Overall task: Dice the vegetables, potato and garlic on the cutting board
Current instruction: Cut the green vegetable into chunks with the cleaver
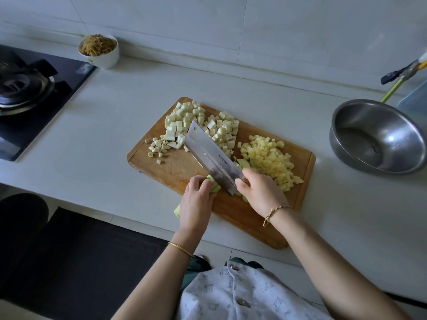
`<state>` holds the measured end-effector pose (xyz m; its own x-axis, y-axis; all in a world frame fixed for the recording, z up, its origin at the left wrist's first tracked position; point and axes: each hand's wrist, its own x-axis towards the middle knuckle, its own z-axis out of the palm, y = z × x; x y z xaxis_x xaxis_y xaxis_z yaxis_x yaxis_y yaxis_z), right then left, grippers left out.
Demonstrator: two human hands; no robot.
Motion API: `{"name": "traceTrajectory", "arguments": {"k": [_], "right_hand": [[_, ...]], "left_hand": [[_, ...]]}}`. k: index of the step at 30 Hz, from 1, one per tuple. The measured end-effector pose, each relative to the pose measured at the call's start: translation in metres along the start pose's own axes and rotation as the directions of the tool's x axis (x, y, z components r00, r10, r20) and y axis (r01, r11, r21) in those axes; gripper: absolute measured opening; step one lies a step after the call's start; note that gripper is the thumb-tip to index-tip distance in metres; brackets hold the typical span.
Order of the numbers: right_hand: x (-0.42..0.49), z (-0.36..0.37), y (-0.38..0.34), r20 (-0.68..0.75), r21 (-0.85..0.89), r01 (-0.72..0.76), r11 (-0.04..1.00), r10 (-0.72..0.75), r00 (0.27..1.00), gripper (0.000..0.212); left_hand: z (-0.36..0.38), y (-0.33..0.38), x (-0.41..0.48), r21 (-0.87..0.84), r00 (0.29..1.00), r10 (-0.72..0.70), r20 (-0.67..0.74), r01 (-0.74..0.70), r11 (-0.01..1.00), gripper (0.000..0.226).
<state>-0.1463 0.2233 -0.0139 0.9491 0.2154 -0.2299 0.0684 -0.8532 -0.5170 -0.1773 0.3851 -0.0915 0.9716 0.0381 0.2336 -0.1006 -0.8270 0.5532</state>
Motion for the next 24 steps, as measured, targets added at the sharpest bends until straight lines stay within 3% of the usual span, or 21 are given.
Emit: {"name": "traceTrajectory", "arguments": {"k": [10,18,24], "right_hand": [[0.008,0.012,-0.008,0.047,-0.141,0.046,0.989,-0.040,0.998,0.021],[0.006,0.013,0.003,-0.014,0.024,-0.043,0.999,0.043,0.999,0.034],[0.003,0.001,0.002,-0.044,0.081,-0.024,0.996,0.027,0.999,0.038]], "left_hand": [[0.000,0.001,0.000,-0.010,1.000,-0.012,0.013,0.012,1.000,0.026],[-0.004,-0.010,-0.005,0.039,1.000,-0.002,0.011,0.001,0.999,0.043],[-0.002,-0.005,-0.001,0.021,1.000,-0.019,0.012,0.018,1.000,0.037]]}}
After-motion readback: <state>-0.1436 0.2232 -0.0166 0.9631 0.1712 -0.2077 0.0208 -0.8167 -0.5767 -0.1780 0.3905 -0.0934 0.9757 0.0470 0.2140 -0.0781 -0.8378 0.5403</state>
